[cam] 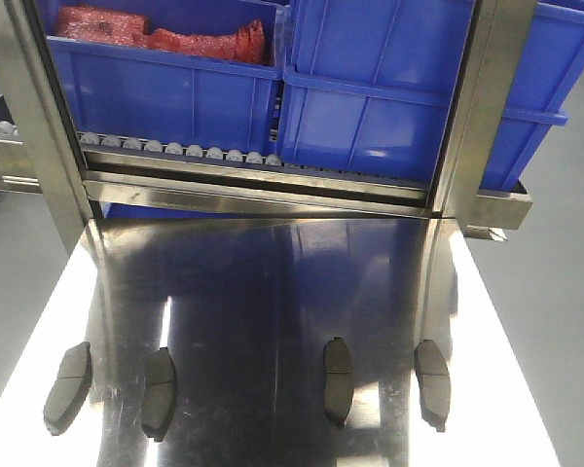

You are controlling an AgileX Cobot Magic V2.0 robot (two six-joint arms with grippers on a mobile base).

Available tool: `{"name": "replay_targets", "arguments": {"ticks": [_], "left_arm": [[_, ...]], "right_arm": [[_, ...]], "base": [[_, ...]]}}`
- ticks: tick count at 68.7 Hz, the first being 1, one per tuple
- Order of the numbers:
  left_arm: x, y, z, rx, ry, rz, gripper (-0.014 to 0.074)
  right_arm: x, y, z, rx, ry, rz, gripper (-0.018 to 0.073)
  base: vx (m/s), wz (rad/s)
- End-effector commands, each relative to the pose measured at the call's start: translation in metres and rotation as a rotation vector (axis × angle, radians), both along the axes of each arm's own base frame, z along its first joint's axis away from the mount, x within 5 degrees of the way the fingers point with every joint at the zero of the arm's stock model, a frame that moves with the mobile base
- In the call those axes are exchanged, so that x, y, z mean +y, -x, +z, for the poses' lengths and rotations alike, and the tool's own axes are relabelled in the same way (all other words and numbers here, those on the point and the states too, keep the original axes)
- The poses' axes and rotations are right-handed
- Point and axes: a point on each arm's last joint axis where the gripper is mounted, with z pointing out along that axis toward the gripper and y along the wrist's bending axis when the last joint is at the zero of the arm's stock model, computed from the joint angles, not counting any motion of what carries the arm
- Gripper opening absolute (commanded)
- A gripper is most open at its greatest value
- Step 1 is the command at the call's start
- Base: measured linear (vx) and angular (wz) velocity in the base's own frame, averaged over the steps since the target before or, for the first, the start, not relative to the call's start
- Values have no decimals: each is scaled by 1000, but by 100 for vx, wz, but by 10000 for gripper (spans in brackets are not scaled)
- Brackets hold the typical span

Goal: Move and align brake pads A on conveyor

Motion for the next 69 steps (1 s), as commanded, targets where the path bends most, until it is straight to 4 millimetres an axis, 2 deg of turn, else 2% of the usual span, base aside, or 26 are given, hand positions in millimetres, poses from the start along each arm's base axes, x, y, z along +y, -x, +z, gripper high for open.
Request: {"name": "replay_targets", "arguments": {"ticks": [1,21,45,58,62,69], "left_arm": [[0,0,3,-79,4,-3,-6],[0,0,4,-90,4,-2,-6],[1,6,30,-390,-5,5,-6],[1,17,62,-586,-11,8,-6],[0,20,74,-594,-11,7,-6],[0,21,107,-546,-11,4,-6]], "right_arm": [[-1,0,3,-72,13,-7,-12],[-1,0,3,-72,13,-7,-12],[-1,0,3,-72,13,-7,-12],[-1,0,4,-74,13,-7,-12],[-1,0,4,-74,13,-7,-12],[-1,0,4,-74,13,-7,-12]], "base": [[0,0],[0,0],[0,0],[0,0],[0,0],[0,0]]}}
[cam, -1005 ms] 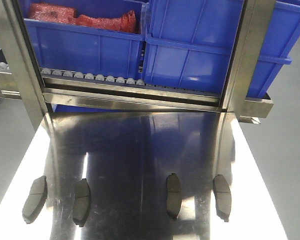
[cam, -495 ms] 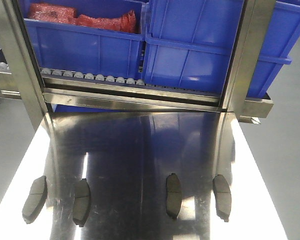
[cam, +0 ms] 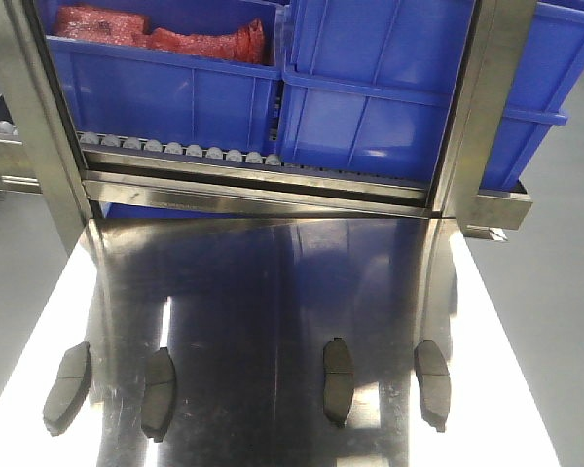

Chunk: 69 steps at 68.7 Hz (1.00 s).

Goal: Move and align brake pads A on conveyor

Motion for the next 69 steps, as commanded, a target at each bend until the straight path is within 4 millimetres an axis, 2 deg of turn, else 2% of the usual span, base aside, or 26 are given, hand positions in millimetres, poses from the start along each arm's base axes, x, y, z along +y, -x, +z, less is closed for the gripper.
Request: {"name": "replay_targets", "arguments": {"ticks": [1,9,18,27,33,43,55,60,69], "left_arm": [[0,6,41,-48,3,-8,-6],[-1,-6,82,84,-1,-9,-6],[0,-32,124,292,8,-17,3],[0,-64,145,479,13,-22,50],[1,-83,149,577,15,-24,117],[1,-107,146,682,21,-26,302],[1,-119,130,824,26,-28,503],[1,-123,122,902,25,-28,552],[1,-129,107,1043,28,-31,567]], "right_arm": [[-1,0,4,-74,13,-7,-12],[-1,0,4,-74,13,-7,-12],[-1,0,4,-74,13,-7,-12],[-1,0,4,-74,13,-7,-12],[-1,0,4,-74,13,-7,-12],[-1,0,4,-74,13,-7,-12],[-1,0,4,-73,13,-7,-12],[-1,0,4,-73,13,-7,-12],[-1,0,4,-73,13,-7,-12]], "base": [[0,0],[0,0],[0,0],[0,0],[0,0],[0,0],[0,0],[0,0],[0,0]]}}
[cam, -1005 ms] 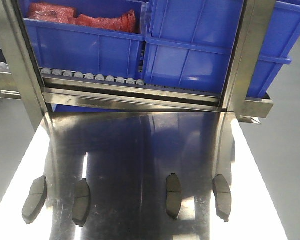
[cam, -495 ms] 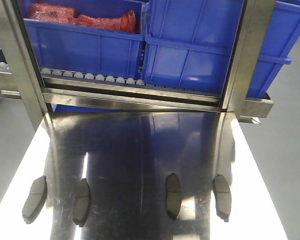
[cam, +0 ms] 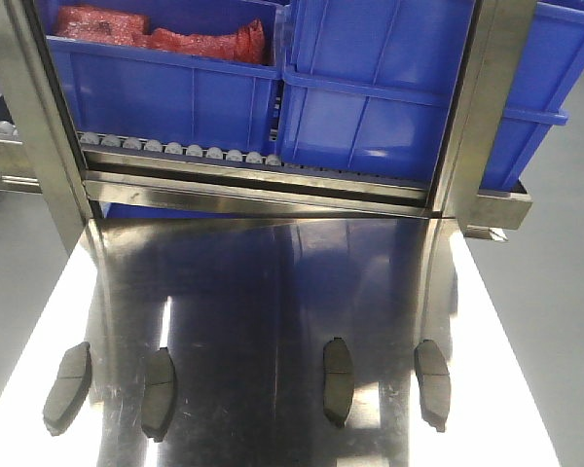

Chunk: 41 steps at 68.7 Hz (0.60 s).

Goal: Move and align brake pads A on conveyor

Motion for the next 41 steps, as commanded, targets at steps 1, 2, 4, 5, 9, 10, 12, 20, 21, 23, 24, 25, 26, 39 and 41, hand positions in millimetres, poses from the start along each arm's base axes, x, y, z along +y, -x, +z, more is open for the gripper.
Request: {"name": "replay_targets", "arguments": {"ticks": [1,2,4,5,9,10,12,20,21,23,24,25,26,39,41], "left_arm": [[-1,-5,5,9,1,-6,567],[-1,-6,4,20,-2,-7,567],[0,-7,1,41,-10,-10,567],[0,-7,0,51,-10,-10,567],[0,-11,-4,81,-15,-15,567],[0,-12,-5,88,-14,-15,567],[0,-14,-7,103,-16,-16,567],[0,-27,-20,192,-6,-18,567],[0,-28,-21,208,-3,-19,567],[-1,-31,-24,242,5,-21,567],[-1,-34,-27,266,11,-22,567],[-2,-36,-28,280,21,-23,567],[-2,-38,-30,295,27,-25,567],[-12,-68,-43,429,57,-59,566],[-13,-73,-46,449,54,-65,566]], "right_arm": [[-1,0,4,-73,13,-7,-12],[-1,0,4,-73,13,-7,-12],[-1,0,4,-73,13,-7,-12],[-1,0,4,-73,13,-7,-12],[-1,0,4,-73,13,-7,-12],[-1,0,4,-73,13,-7,-12],[-1,0,4,-73,13,-7,-12],[-1,0,4,-73,13,-7,-12],[-1,0,4,-73,13,-7,-12],[-1,0,4,-73,13,-7,-12],[-1,0,4,-73,13,-7,-12],[-1,0,4,-73,13,-7,-12],[-1,0,4,-73,13,-7,-12],[-1,0,4,-73,13,-7,-12],[-1,0,4,-73,13,-7,-12]], "base": [[0,0],[0,0],[0,0],[0,0],[0,0],[0,0],[0,0],[0,0],[0,0],[0,0],[0,0],[0,0],[0,0],[0,0],[0,0]]}}
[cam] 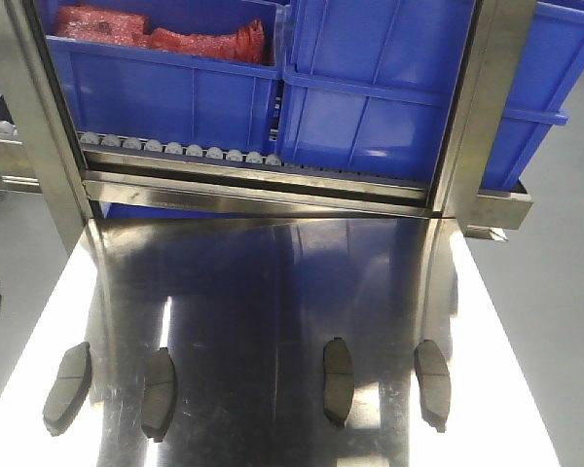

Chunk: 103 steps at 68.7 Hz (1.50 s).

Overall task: Move and align brake pads A on conveyor
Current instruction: 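Lower the left gripper onto the brake pad nearest it and close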

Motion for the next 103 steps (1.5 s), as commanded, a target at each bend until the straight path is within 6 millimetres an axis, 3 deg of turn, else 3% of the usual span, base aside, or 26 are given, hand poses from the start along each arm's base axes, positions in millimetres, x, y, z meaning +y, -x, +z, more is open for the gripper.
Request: {"name": "replay_targets", "arguments": {"ticks": [1,12,30,52,66,103], "left_arm": [[-8,-18,7,-14,21,-18,566],[-22,-42,-12,94,27,-53,566],[-43,-64,-63,308,18,-71,566],[-49,-81,-99,384,16,-59,566],[-49,-87,-114,419,11,-58,566],[-48,-94,-124,428,3,3,566]], "right_arm": [[-1,0,4,-73,13,-7,-12],[-1,0,4,-73,13,-7,-12],[-1,0,4,-75,13,-7,-12],[-1,0,4,-75,13,-7,-12],[-1,0,4,-75,13,-7,-12],[-1,0,4,-72,13,-7,-12]], "base": [[0,0],[0,0],[0,0],[0,0],[0,0],[0,0]]}}
